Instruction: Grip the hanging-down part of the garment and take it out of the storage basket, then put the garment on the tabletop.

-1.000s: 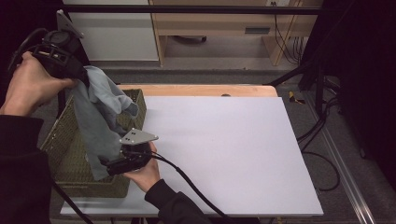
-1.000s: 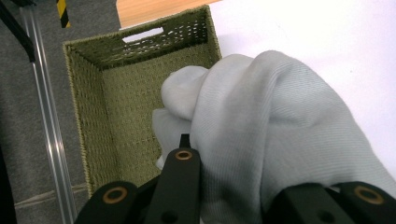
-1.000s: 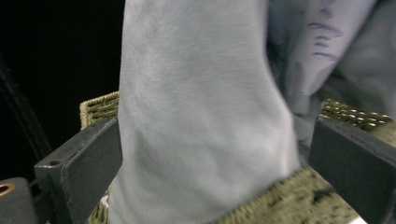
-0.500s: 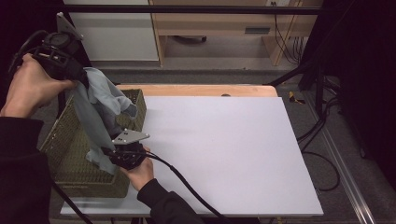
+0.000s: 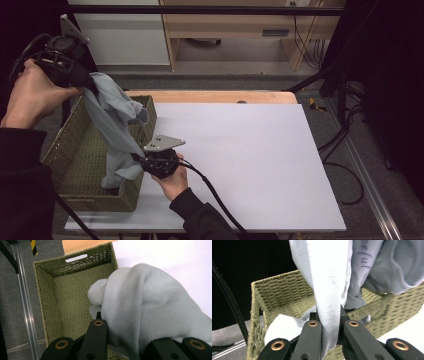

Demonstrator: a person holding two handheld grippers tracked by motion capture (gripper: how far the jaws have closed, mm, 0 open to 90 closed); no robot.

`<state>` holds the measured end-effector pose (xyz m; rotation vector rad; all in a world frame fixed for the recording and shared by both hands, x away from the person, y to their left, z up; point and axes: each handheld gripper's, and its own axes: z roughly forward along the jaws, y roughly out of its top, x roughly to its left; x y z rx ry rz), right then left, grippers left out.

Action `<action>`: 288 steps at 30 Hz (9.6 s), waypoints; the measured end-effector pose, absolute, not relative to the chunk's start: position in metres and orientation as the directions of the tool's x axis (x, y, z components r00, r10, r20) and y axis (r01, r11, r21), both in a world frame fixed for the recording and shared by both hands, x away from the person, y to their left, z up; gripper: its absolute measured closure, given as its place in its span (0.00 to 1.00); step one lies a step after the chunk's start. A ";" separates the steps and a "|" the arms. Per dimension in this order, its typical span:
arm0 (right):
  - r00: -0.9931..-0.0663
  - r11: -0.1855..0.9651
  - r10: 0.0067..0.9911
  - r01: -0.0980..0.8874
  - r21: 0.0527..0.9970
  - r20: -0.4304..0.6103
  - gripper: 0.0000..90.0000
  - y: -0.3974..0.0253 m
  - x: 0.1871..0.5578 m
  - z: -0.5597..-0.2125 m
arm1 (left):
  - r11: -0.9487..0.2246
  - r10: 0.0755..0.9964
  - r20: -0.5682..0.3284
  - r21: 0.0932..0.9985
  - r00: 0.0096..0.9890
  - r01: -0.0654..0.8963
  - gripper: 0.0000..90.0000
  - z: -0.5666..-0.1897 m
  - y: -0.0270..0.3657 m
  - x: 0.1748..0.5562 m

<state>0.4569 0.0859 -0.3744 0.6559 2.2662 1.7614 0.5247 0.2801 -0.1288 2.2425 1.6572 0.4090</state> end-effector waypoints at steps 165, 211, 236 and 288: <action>-0.466 0.004 0.879 0.211 0.977 0.097 0.00 -0.214 0.379 -0.418 | -0.512 0.828 0.087 0.520 0.554 0.684 0.91 -0.106 0.167 0.489; -0.486 -0.014 0.867 0.195 0.981 0.109 0.00 -0.218 0.377 -0.416 | -0.589 0.718 -0.009 0.524 0.695 0.615 0.91 -0.199 0.089 0.504; -0.486 -0.016 0.866 0.207 0.978 0.117 0.00 -0.217 0.378 -0.418 | -0.615 0.706 -0.063 0.439 0.705 0.655 0.86 -0.316 0.089 0.522; -0.495 -0.023 0.860 0.206 0.978 0.124 0.00 -0.217 0.377 -0.416 | -0.439 0.679 -0.038 0.779 0.733 0.447 0.06 -0.328 0.150 0.440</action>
